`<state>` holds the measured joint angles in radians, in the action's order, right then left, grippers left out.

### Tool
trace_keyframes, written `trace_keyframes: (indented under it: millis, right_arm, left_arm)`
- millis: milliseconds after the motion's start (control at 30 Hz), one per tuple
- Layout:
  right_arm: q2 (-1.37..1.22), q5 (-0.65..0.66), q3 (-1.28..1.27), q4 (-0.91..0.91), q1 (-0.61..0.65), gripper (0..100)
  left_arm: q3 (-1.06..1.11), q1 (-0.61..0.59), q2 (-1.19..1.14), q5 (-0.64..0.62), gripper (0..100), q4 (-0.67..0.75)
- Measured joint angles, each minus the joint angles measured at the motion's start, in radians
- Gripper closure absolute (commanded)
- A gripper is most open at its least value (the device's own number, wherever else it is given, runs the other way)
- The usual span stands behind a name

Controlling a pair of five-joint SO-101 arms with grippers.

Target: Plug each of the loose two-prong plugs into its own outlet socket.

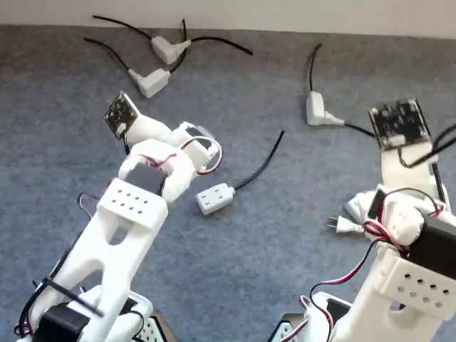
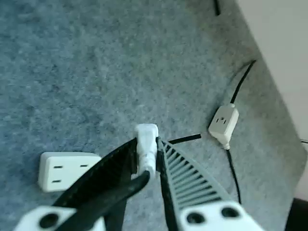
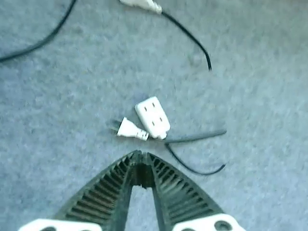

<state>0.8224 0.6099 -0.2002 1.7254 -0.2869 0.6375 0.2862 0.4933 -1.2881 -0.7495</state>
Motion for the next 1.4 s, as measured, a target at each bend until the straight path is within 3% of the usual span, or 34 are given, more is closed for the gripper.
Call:
trace_keyframes:
  millis: [100,233,367,500,833,1100,1400]
  right_arm:
    - [0.032,0.000,-0.107,-0.003,-0.071,99.1]
    - [0.072,0.000,-0.304,-0.084,-0.149,99.1]
    - [0.137,0.000,-0.500,-0.222,-0.196,99.1]
    - [0.242,-0.003,-0.649,-0.298,-0.201,99.1]
    - [0.397,-0.235,-0.862,-0.407,-0.201,99.1]
    - [0.402,-0.253,-0.996,-0.482,-0.201,99.1]
    - [0.402,-0.255,-1.016,-0.508,-0.201,99.1]
  left_arm:
    - [-0.109,0.002,0.006,0.095,99,-0.226]
    - [-0.135,0.020,0.031,0.245,99,-0.416]
    - [-0.110,0.021,0.028,0.402,99,-0.457]
    - [-0.031,0.051,-0.009,0.470,99,-0.448]
    - [0.002,0.048,-0.140,0.477,99,-0.342]
    - [0.002,0.061,-0.157,0.362,99,-0.324]
    - [0.002,0.141,-0.160,0.342,99,-0.324]
